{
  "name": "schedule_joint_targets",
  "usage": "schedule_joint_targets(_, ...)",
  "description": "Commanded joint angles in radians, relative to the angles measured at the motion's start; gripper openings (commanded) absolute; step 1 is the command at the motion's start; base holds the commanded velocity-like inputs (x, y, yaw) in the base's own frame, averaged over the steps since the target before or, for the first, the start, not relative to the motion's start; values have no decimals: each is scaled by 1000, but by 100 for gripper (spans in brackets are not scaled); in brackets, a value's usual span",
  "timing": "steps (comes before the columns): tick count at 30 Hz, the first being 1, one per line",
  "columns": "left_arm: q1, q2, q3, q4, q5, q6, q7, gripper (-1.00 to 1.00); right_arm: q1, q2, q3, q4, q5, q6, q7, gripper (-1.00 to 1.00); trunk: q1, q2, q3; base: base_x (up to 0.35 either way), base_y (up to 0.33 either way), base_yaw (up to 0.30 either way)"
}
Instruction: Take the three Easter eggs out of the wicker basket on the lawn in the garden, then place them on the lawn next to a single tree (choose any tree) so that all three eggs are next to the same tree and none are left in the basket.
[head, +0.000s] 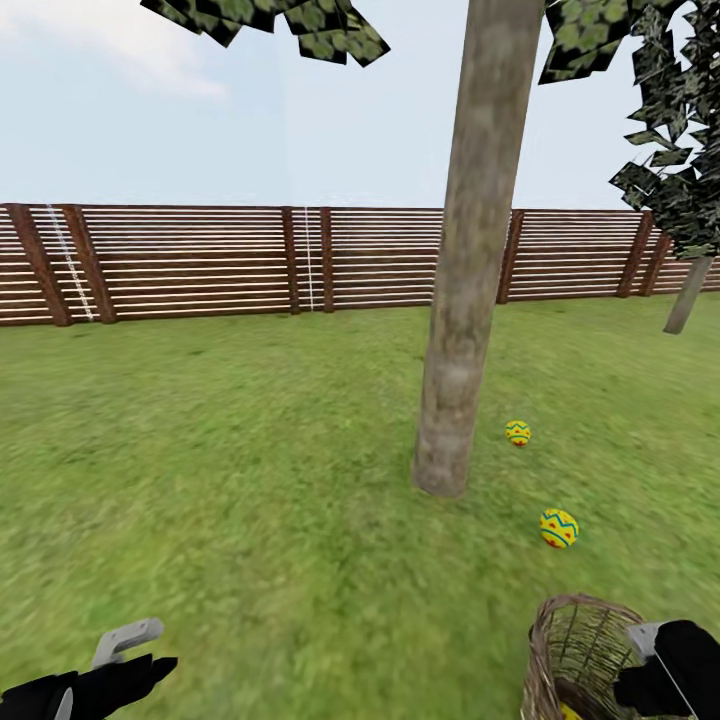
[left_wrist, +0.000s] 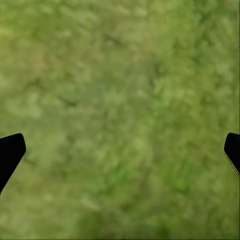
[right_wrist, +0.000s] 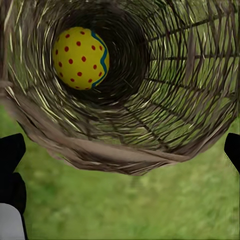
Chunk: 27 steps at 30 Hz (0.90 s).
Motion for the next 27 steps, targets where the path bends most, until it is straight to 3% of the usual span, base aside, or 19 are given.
schedule_joint_targets(1, -1, 0, 2, -1, -5, 4, -7, 100, -1, 0, -1, -1, 11, 3, 10, 100, 1, 0, -1, 339, 0, 0)
schedule_joint_targets(8, -1, 0, 4, -2, 2, 4, -7, 100, -1, -1, -2, -2, 11, 3, 11, 100, 1, 0, -1, 316, 0, 0)
schedule_joint_targets(12, -1, 1, 6, -3, 71, 0, -2, 100, -1, -6, -5, -5, 10, 4, 12, 100, 1, 0, -1, 60, 0, 0)
schedule_joint_targets(14, -1, 1, 6, -2, 83, -2, 0, 100, -1, -7, -6, -5, 9, 4, 11, 100, 1, 0, -1, 12, 0, 0)
schedule_joint_targets(27, -1, 0, 4, -1, 91, -5, 1, 100, -1, -9, -7, -6, 8, 4, 13, 100, 1, 0, -1, 1, 0, 0)
